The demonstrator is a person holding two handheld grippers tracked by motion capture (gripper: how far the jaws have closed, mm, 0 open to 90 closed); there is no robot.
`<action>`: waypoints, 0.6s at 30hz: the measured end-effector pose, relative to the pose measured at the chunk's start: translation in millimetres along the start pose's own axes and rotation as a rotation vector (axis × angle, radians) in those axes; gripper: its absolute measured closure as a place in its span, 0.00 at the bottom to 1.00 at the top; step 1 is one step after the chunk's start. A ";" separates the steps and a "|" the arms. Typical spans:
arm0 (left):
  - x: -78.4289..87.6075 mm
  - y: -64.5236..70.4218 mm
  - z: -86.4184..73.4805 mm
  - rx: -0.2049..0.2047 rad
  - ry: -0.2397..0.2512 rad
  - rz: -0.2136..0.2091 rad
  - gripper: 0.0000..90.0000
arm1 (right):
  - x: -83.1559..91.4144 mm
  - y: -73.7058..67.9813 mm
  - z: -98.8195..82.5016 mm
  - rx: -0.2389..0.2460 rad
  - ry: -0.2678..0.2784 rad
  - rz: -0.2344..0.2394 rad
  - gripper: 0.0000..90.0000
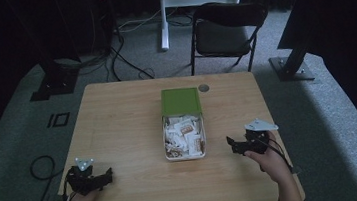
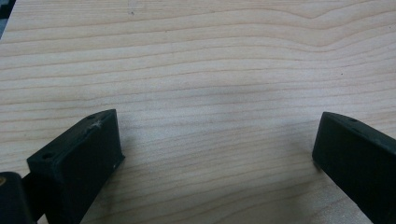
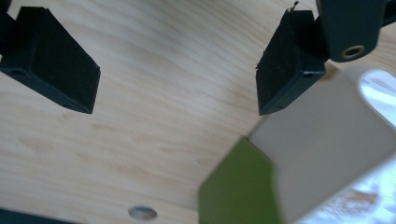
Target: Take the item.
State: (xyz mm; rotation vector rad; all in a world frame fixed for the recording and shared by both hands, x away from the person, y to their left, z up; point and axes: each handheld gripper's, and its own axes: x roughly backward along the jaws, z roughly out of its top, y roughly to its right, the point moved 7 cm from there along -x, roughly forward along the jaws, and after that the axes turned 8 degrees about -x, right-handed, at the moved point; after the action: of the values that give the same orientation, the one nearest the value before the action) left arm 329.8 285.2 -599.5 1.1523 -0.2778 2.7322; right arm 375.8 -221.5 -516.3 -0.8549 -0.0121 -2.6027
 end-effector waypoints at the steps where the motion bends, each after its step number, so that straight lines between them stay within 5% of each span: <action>1: 0.0 0.0 0.0 0.000 0.000 0.000 0.02 | 0.1 -2.3 3.0 0.002 0.005 0.005 0.15; 18: 0.1 0.0 -0.1 0.000 -0.001 0.000 0.02 | -1.9 -46.0 38.7 0.043 0.063 0.089 0.15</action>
State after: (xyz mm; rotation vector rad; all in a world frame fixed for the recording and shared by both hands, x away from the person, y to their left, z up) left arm 329.7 285.2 -599.5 1.1543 -0.2780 2.7315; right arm 382.0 -173.5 -480.7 -0.7410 -0.0122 -2.5360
